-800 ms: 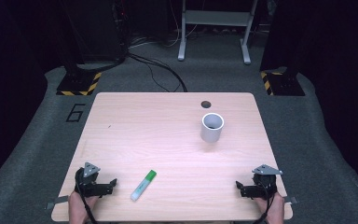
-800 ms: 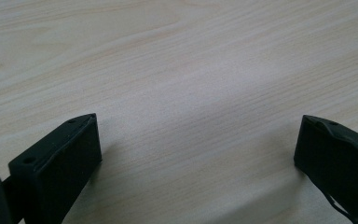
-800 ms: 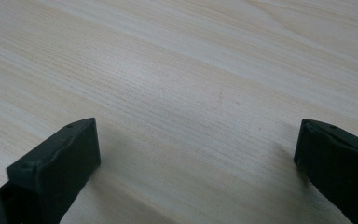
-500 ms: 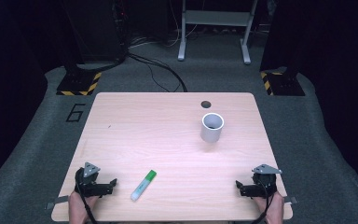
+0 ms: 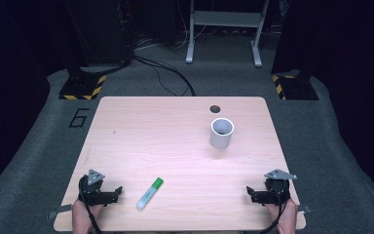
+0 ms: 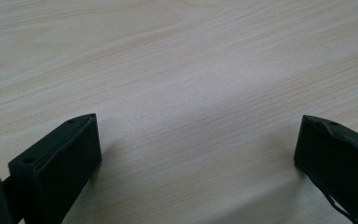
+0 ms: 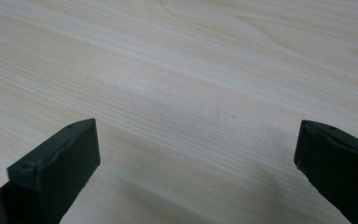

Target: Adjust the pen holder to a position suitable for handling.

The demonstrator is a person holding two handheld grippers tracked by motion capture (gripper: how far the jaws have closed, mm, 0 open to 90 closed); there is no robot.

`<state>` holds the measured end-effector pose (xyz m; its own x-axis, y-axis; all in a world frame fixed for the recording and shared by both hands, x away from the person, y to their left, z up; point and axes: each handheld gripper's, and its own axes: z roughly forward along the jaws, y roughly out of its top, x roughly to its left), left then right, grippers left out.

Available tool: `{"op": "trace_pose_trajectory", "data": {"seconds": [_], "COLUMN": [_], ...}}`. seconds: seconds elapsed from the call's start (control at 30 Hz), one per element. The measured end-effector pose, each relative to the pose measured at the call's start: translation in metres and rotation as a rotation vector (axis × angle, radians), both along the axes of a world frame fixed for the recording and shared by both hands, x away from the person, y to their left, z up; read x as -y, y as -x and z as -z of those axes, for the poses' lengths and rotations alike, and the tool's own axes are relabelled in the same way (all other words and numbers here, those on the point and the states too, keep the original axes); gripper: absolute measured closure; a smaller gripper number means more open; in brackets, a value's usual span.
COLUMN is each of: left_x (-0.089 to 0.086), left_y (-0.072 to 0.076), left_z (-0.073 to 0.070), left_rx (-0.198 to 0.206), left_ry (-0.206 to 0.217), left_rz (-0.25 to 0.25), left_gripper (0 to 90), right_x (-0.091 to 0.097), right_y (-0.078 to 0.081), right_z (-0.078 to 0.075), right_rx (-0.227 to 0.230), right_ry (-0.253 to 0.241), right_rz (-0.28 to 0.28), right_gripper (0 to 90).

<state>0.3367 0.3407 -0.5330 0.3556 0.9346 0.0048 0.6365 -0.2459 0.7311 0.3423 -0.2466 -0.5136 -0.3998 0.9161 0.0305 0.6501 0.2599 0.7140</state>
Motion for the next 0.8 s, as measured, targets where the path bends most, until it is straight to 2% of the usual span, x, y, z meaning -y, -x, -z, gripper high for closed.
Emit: {"op": "trace_pose_trajectory", "data": {"seconds": [0.13, 0.2, 0.23, 0.33, 0.8], "left_x": [0.0, 0.0, 0.0, 0.0, 0.0], "left_y": [0.0, 0.0, 0.0, 0.0, 0.0], "left_z": [0.0, 0.0, 0.0, 0.0, 0.0], "left_rx": [0.0, -0.001, -0.003, -0.002, -0.001], "left_ry": [-0.001, 0.0, 0.0, 0.0, -0.001], "left_rz": [0.0, -0.001, -0.001, -0.001, -0.001], "left_gripper": [0.3, 0.3, 0.3, 0.3, 0.3], "right_x": [-0.003, -0.003, -0.004, -0.008, -0.031], "right_y": [0.002, 0.001, 0.0, -0.001, -0.016], "right_z": [-0.014, -0.015, -0.018, -0.024, -0.046], "right_rx": [0.006, 0.009, 0.022, 0.005, 0.01], "right_ry": [-0.019, -0.018, -0.018, -0.026, -0.011], "right_rz": [0.011, 0.006, 0.0, 0.001, -0.054], "right_gripper": [0.0, 0.0, 0.0, 0.0, 0.0]}}
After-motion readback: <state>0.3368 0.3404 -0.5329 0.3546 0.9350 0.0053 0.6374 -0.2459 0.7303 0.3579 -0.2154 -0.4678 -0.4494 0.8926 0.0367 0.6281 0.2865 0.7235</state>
